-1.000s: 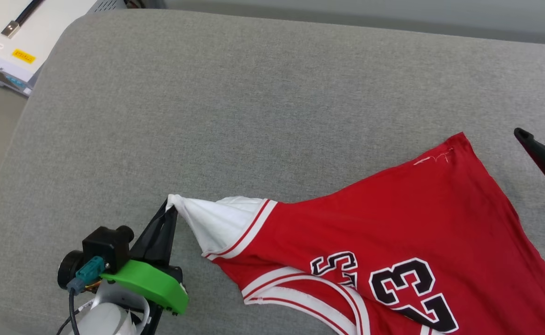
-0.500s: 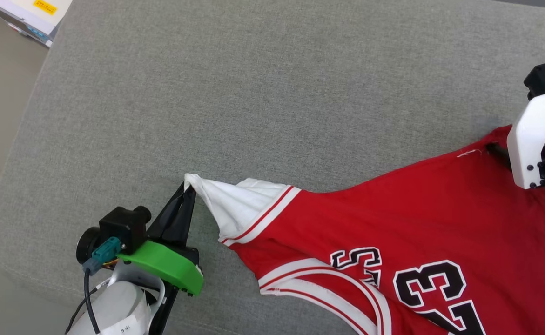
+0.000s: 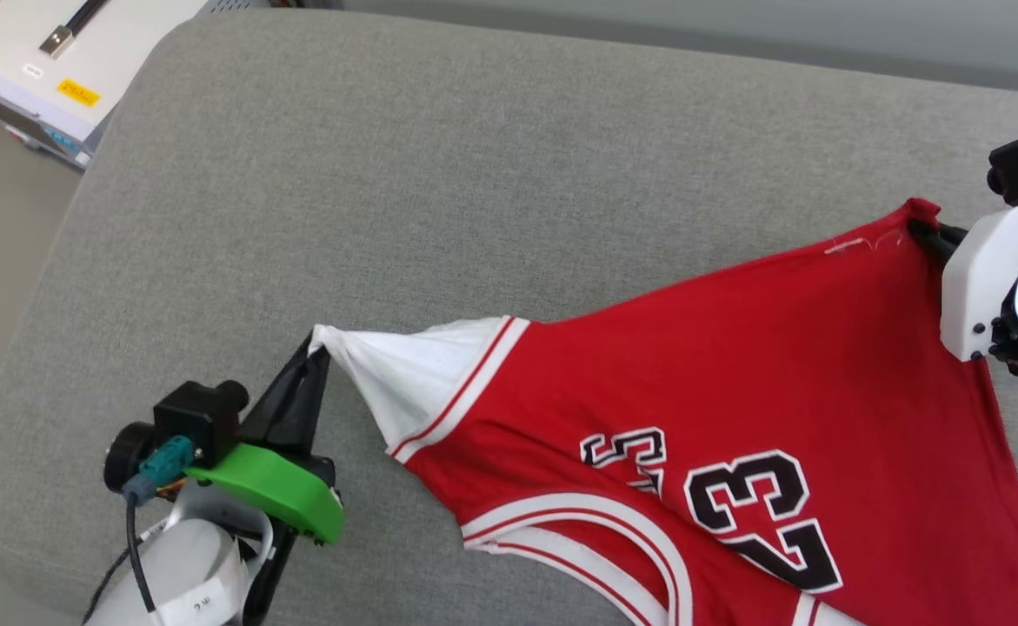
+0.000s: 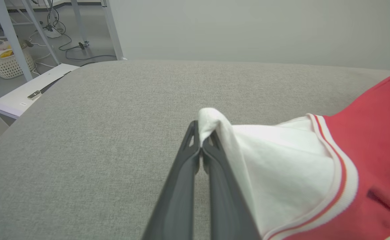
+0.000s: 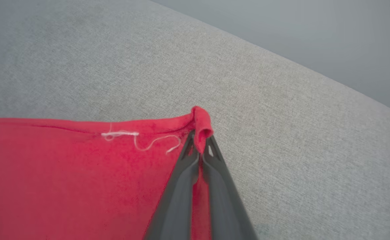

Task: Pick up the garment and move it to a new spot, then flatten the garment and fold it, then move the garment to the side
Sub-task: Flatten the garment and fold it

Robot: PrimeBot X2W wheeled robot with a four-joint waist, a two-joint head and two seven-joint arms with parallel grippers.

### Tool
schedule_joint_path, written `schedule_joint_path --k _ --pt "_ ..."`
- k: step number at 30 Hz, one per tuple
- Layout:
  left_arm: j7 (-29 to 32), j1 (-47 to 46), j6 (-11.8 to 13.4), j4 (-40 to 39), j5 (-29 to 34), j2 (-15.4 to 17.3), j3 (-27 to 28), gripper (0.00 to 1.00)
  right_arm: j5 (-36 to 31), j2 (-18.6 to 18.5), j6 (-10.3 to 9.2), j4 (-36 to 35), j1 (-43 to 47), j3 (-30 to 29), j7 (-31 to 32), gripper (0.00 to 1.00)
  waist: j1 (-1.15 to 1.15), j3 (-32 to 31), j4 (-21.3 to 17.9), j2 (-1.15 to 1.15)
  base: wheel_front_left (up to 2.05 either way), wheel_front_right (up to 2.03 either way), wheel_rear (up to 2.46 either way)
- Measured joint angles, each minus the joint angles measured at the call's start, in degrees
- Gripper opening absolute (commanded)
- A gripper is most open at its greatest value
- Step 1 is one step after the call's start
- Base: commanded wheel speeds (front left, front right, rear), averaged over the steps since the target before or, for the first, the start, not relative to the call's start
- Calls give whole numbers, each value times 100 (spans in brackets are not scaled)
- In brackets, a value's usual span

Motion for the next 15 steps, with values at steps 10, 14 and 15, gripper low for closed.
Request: schedule_joint_path --k 10,14,15 --pt "488 -1117 52 -494 174 438 285 0 -101 57 0 -879 102 -528 -559 0 0 -450 -530 0 0 0 0" --pt "771 -1967 -140 -468 258 556 299 0 -290 156 0 -1217 -71 -810 -550 0 0 -407 -745 0 0 0 0" --pt "837 -2249 -200 -447 298 580 304 0 -374 160 0 -1299 -184 -880 -539 0 0 -359 -782 0 0 0 0"
